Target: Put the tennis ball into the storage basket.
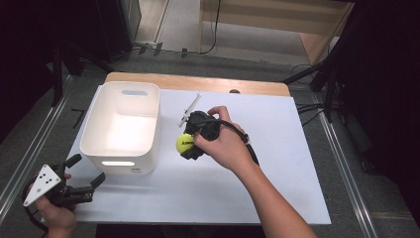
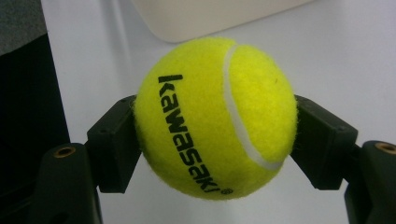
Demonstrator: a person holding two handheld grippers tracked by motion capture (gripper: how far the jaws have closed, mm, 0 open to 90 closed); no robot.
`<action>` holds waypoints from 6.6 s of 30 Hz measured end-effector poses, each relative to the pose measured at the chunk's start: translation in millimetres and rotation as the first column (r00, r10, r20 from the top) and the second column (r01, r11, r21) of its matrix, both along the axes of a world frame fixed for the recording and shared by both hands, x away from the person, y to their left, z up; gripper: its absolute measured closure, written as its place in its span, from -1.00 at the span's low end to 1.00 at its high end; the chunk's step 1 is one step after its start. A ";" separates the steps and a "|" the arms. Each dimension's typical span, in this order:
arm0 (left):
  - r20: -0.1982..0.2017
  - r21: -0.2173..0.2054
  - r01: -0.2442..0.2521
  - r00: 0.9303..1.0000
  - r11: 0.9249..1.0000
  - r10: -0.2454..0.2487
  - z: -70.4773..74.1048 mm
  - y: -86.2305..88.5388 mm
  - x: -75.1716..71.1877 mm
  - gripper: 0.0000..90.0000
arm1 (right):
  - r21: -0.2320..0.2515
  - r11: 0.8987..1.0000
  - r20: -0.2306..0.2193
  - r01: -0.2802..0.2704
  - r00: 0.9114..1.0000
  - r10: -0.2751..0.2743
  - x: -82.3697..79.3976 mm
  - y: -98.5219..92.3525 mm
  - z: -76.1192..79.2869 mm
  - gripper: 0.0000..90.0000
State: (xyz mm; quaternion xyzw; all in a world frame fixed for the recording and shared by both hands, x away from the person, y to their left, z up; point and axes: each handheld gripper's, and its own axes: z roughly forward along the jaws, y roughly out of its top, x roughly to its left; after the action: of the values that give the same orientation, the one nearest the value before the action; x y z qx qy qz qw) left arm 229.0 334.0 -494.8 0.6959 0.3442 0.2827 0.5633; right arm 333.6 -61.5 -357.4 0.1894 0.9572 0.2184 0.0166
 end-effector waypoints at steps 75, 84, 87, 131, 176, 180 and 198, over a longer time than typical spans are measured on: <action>-0.002 -0.005 0.002 1.000 1.000 -0.002 0.0 0.1 0.0 -1.00 | 0.073 0.991 0.005 -0.111 0.994 0.111 20.4 82.8 34.1 -0.47; -0.001 -0.012 0.001 1.000 1.000 -0.001 -0.1 0.1 0.1 -1.00 | 0.079 0.990 0.015 -0.119 0.993 0.119 23.6 93.6 33.6 -0.47; -0.002 -0.014 0.001 1.000 1.000 -0.001 -0.2 0.2 0.1 -1.00 | 0.088 0.989 0.013 -0.117 0.993 0.116 24.2 97.1 33.2 -0.47; 0.001 -0.012 0.005 1.000 1.000 -0.005 -0.2 -0.1 -0.3 -1.00 | -0.043 0.991 0.017 -0.124 0.992 0.125 36.6 129.6 -12.5 -0.48; 0.001 -0.008 0.007 1.000 1.000 -0.007 -0.2 -0.2 0.0 -1.00 | 0.006 0.997 0.100 -0.074 0.992 0.073 28.3 100.6 10.4 -1.00; 0.001 -0.009 0.007 1.000 1.000 -0.007 -0.2 -0.2 0.0 -1.00 | 0.031 0.998 0.095 -0.057 0.994 0.054 26.3 92.1 11.2 -1.00; 0.001 -0.001 0.007 1.000 1.000 -0.007 -0.2 -0.2 -0.2 -1.00 | 0.041 0.999 0.100 0.005 0.995 -0.009 18.9 45.6 2.4 -1.00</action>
State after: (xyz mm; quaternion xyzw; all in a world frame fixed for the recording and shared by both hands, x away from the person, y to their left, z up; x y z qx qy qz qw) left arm 228.9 333.8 -495.0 0.6966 0.3418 0.2809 0.5648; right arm 352.4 -15.9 -355.0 0.1817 0.9498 0.2471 0.0614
